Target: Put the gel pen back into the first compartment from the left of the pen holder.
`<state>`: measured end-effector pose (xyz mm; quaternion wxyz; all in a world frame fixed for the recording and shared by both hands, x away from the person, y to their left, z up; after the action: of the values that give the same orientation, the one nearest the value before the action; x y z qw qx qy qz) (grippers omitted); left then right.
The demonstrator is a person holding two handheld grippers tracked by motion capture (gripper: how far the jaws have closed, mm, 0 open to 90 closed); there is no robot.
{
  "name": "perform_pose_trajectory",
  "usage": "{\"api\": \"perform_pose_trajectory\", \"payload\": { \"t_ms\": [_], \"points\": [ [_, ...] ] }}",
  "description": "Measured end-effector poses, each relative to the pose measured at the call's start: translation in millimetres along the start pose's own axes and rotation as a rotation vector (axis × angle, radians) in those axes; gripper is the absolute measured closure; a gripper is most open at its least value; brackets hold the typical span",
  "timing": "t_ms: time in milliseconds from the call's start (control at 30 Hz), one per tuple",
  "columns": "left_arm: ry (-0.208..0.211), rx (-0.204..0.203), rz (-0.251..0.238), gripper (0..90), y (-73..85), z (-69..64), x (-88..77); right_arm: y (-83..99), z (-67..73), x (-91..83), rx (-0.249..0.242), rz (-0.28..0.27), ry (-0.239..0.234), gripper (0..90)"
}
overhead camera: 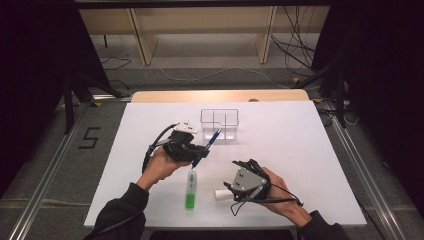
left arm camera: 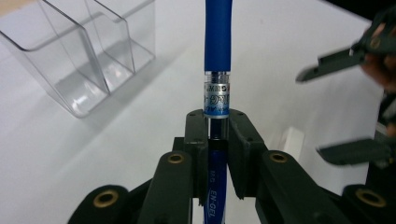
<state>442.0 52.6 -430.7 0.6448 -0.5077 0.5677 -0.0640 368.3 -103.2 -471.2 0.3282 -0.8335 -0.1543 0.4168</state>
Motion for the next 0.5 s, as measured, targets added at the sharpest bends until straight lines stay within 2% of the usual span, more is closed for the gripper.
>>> {"api": "perform_pose_trajectory", "payload": {
  "t_ms": [67, 233, 300, 500],
  "points": [
    [-0.016, -0.016, -0.028, 79.0, -2.1, 2.1, -1.1, 0.1, -1.0, -1.3, 0.091, -0.009, -0.050, 31.6],
    [-0.062, -0.038, -0.101, 79.0, -8.8, 8.1, -3.1, 0.6, -6.3, -5.8, 0.273, -0.041, -0.142, 30.2],
    [-0.071, -0.046, -0.121, 79.0, -12.5, 10.7, -3.3, 1.9, -9.0, -7.7, 0.334, -0.056, -0.164, 30.0],
    [-0.093, -0.073, -0.181, 79.0, -24.6, 16.1, -4.9, 8.3, -11.3, -11.2, 0.445, -0.067, -0.208, 27.2]
  ]
}}
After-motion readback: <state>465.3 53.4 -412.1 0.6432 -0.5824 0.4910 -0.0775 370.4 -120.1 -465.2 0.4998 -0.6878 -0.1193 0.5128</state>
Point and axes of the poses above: each handheld gripper's, and its own axes: x roughly forward along the jaws, y roughly out of its underside, z roughly to its left, the point moved 7 cm from there along x, roughly forward along the jaws, and after that the axes turned 2 degrees about z, right-handed, at the moved point
